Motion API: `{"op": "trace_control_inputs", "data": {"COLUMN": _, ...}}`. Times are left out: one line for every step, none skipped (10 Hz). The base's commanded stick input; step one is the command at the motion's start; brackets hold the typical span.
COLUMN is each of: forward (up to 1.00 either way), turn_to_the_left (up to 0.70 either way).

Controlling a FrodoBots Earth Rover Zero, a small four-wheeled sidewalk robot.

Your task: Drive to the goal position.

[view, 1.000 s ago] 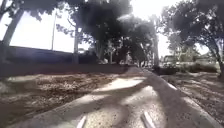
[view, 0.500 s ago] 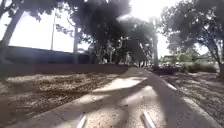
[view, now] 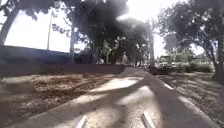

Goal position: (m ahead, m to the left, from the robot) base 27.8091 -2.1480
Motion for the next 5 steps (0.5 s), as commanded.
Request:
{"op": "trace_control_inputs", "data": {"forward": 0.00, "turn_to_the_left": -0.85}}
{"op": "trace_control_inputs", "data": {"forward": 0.00, "turn_to_the_left": -0.85}}
{"op": "trace_control_inputs", "data": {"forward": 0.00, "turn_to_the_left": 0.00}}
{"op": "trace_control_inputs", "data": {"forward": 0.00, "turn_to_the_left": 0.00}}
{"op": "trace_control_inputs", "data": {"forward": 0.00, "turn_to_the_left": 0.00}}
